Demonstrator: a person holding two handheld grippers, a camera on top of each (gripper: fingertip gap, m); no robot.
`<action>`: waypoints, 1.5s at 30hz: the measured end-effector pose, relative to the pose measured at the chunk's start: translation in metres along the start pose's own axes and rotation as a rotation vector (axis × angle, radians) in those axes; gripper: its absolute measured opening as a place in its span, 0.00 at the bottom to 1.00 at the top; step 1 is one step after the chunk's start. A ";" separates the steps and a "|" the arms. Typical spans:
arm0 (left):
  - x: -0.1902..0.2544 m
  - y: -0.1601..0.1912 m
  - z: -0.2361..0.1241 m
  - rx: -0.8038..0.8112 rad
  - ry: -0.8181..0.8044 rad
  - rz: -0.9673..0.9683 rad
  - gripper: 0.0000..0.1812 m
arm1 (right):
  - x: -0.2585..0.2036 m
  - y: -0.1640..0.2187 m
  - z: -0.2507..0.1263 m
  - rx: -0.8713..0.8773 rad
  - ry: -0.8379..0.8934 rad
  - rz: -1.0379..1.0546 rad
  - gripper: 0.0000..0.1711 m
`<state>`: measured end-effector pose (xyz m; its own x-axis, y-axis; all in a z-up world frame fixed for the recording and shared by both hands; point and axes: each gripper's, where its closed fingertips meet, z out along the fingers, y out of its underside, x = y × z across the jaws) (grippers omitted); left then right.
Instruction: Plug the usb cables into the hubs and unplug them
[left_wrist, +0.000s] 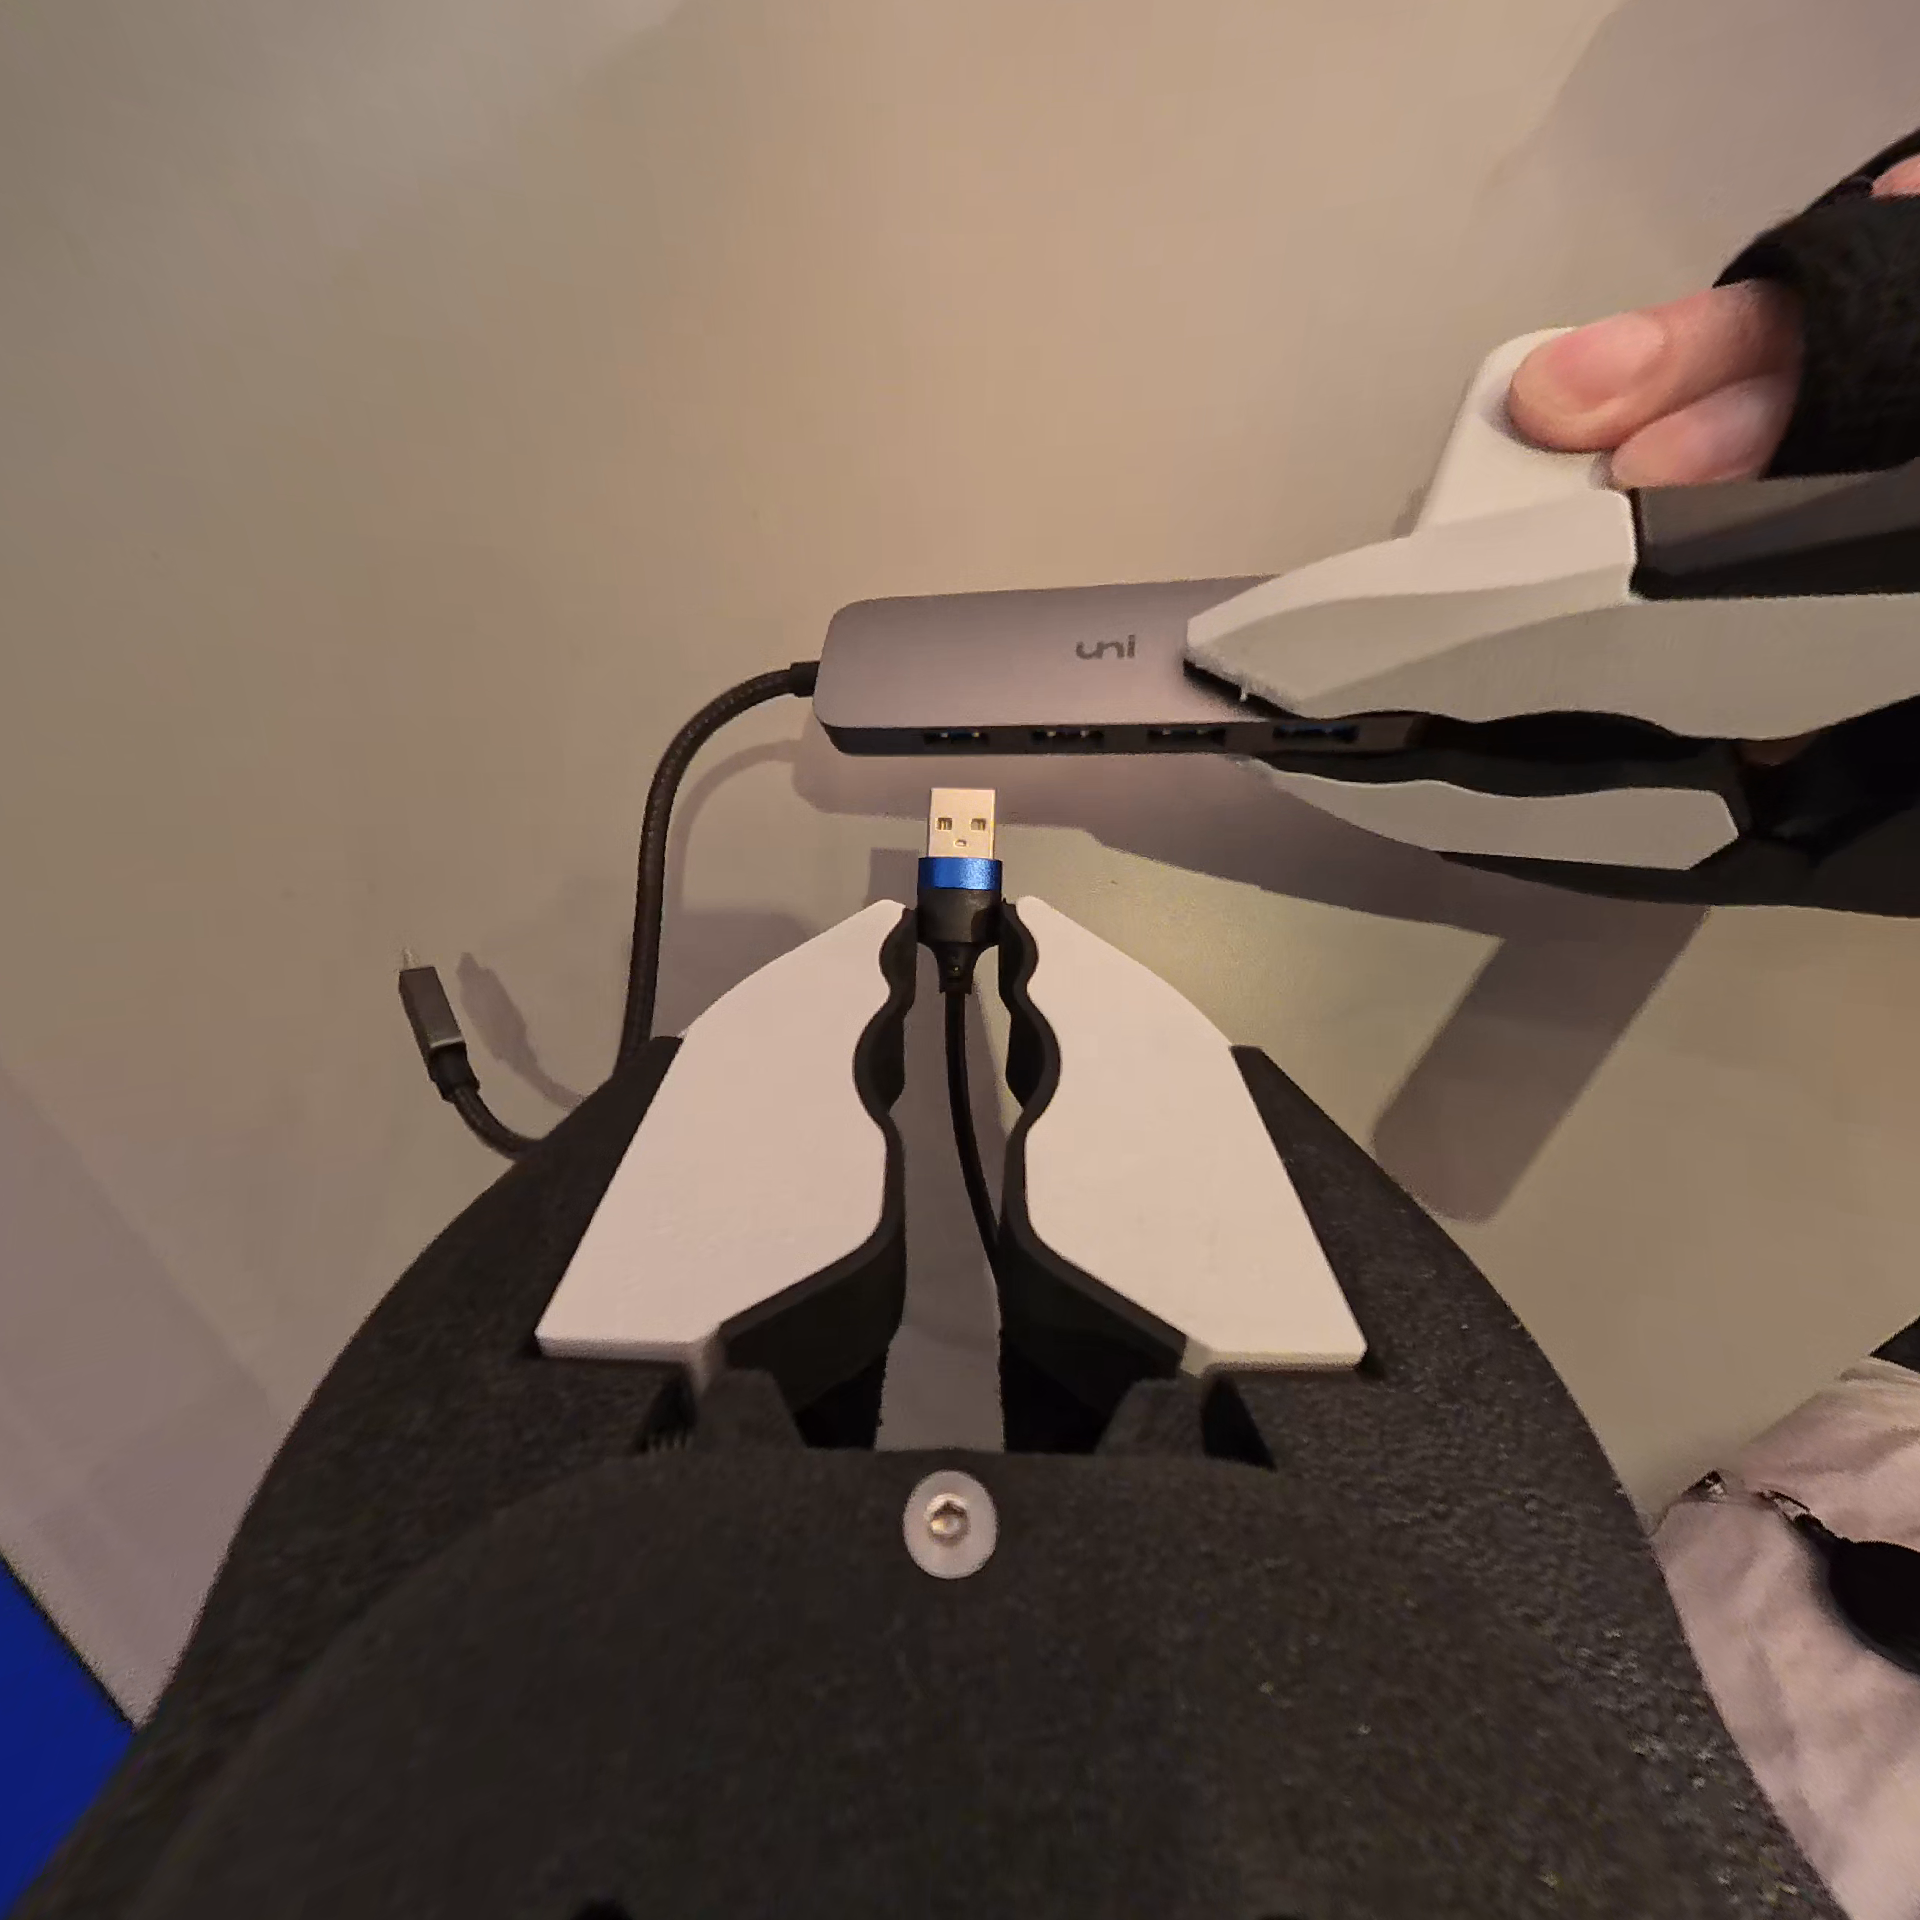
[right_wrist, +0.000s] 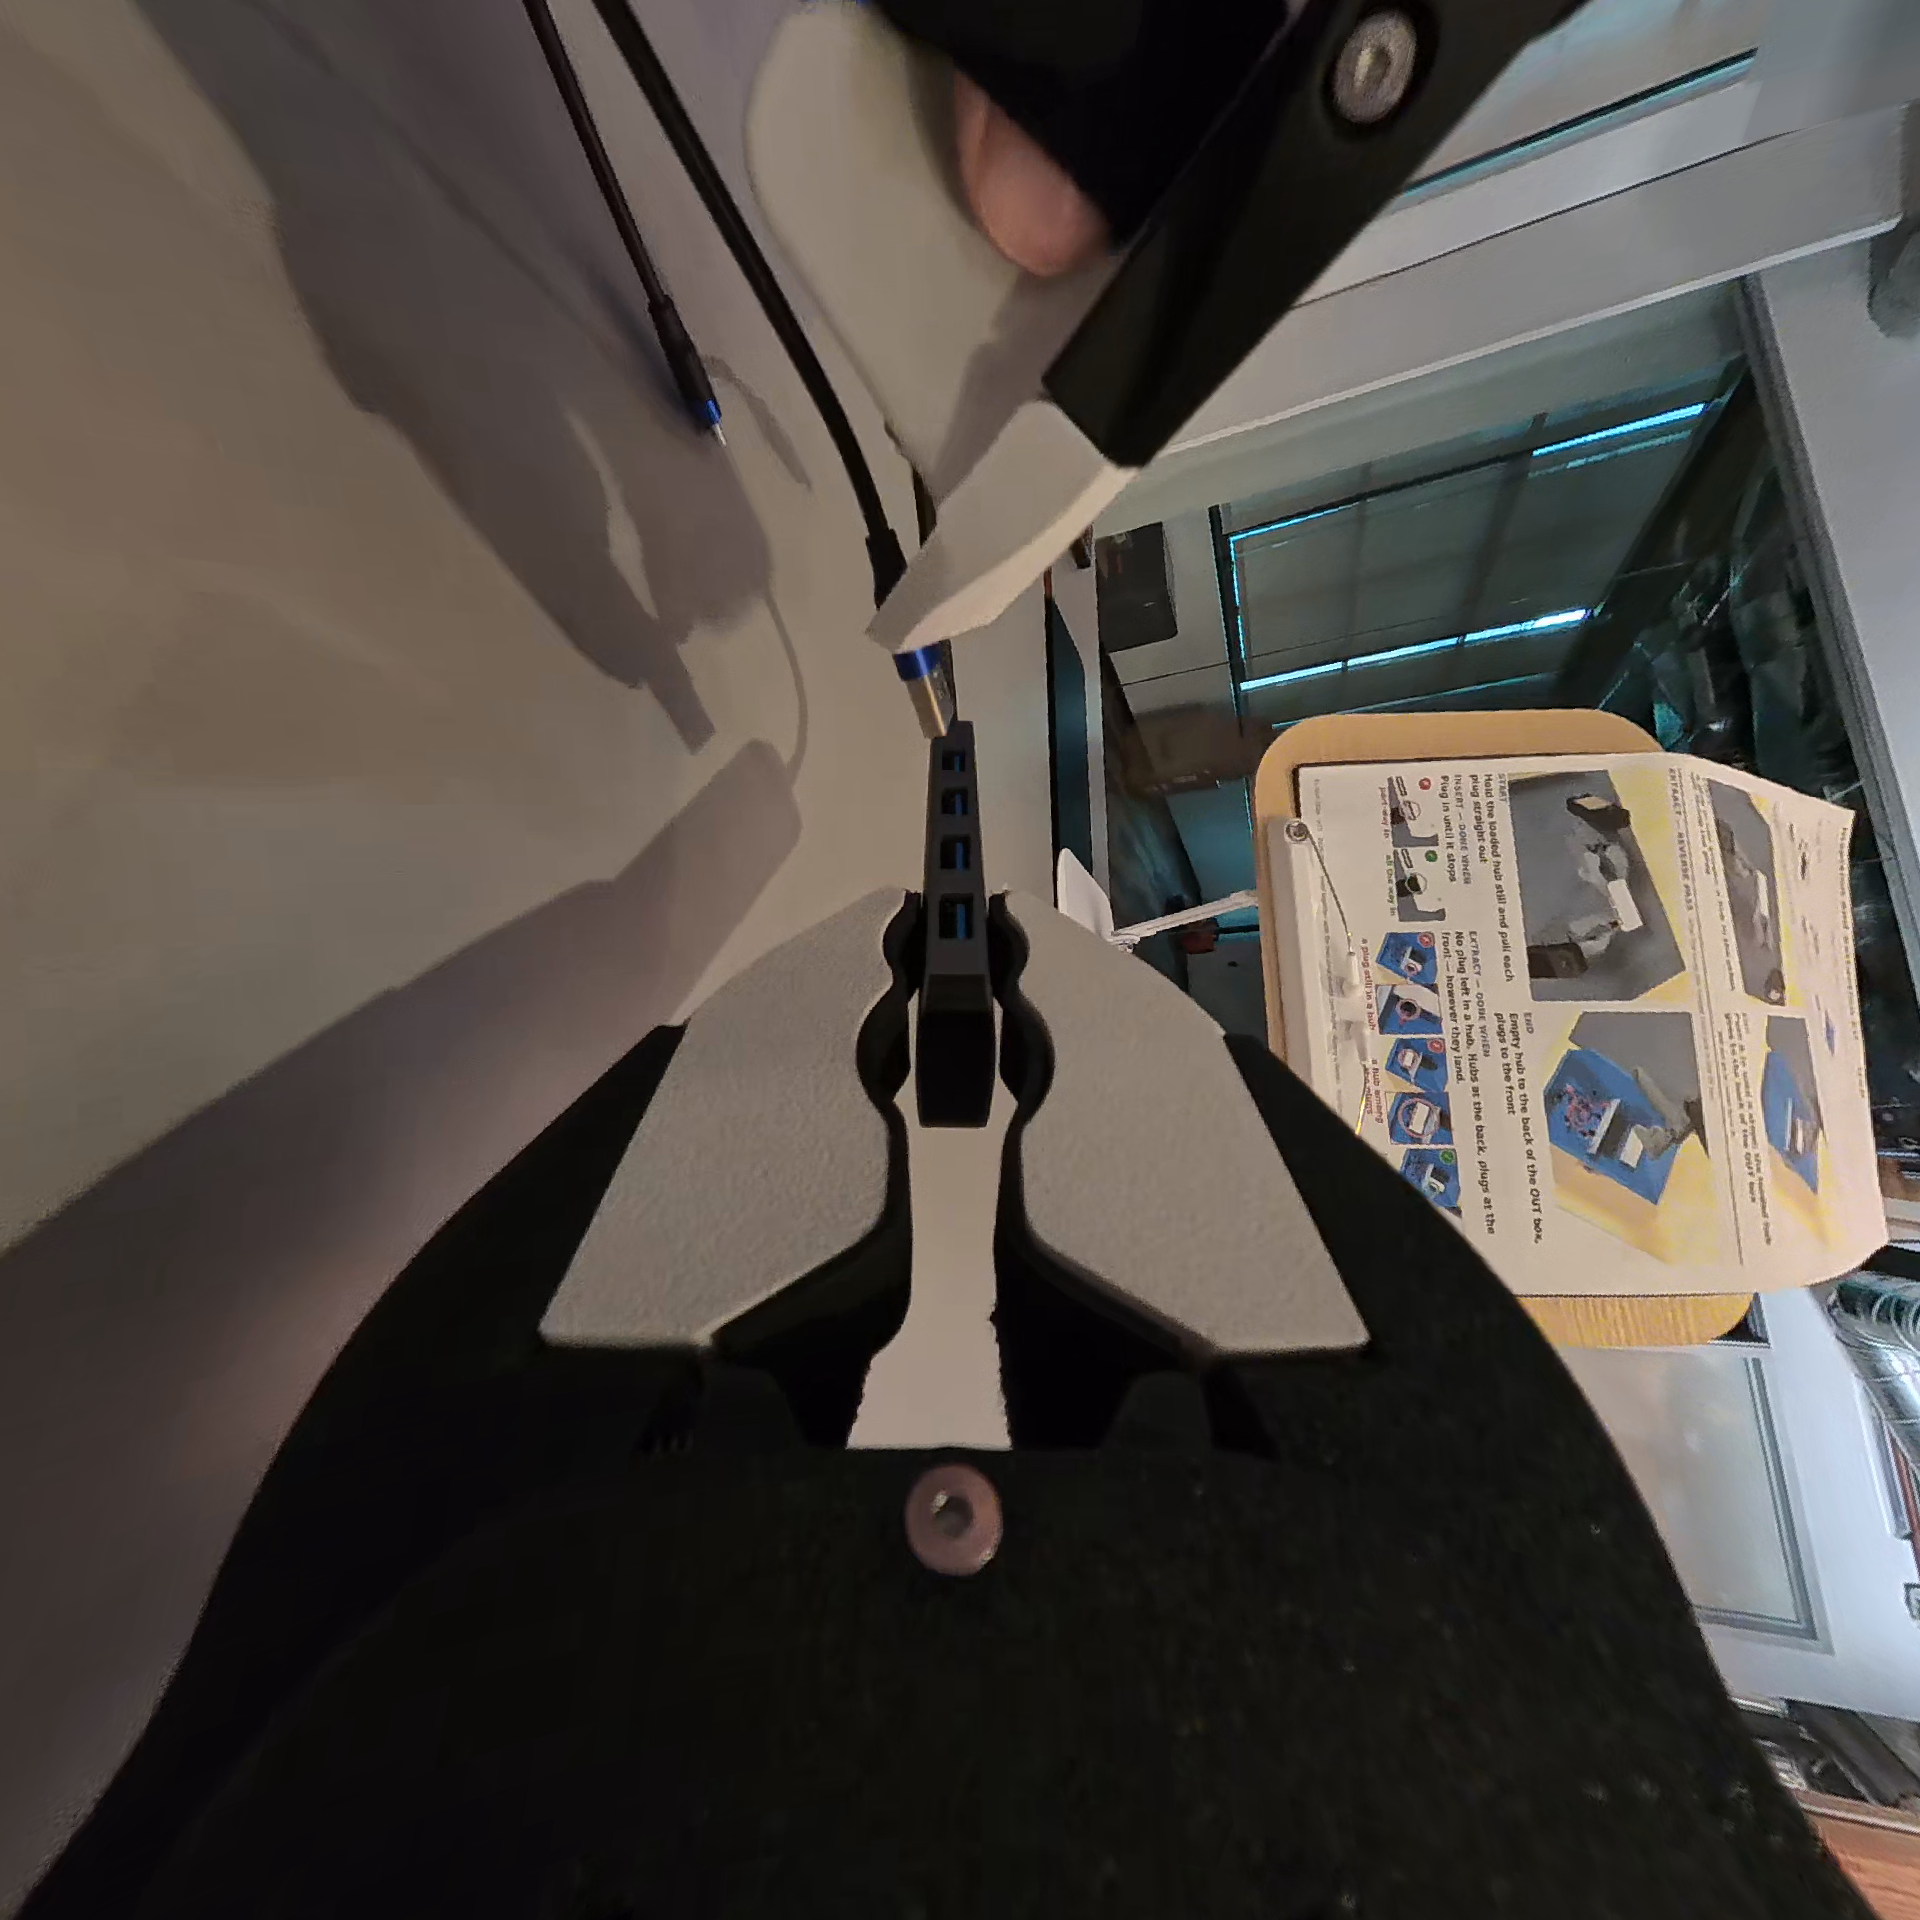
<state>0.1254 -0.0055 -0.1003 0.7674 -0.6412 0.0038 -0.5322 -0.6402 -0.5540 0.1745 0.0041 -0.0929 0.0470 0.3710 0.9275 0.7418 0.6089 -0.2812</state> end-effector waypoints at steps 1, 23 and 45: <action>0.000 0.000 0.002 -0.003 0.004 -0.003 0.08 | 0.000 -0.001 0.000 -0.001 -0.001 -0.008 0.07; 0.002 0.002 0.008 -0.019 0.082 -0.074 0.08 | -0.008 -0.007 -0.001 -0.008 -0.013 -0.103 0.07; 0.013 0.012 0.012 -0.098 0.237 -0.085 0.08 | -0.018 -0.015 -0.011 0.106 -0.043 -0.194 0.07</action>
<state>0.1329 -0.0163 -0.1169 0.7117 -0.6573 0.2480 -0.5103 -0.7263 -0.4605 0.1696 -0.0196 -0.1029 -0.1201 0.2676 0.9560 0.6593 0.7415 -0.1247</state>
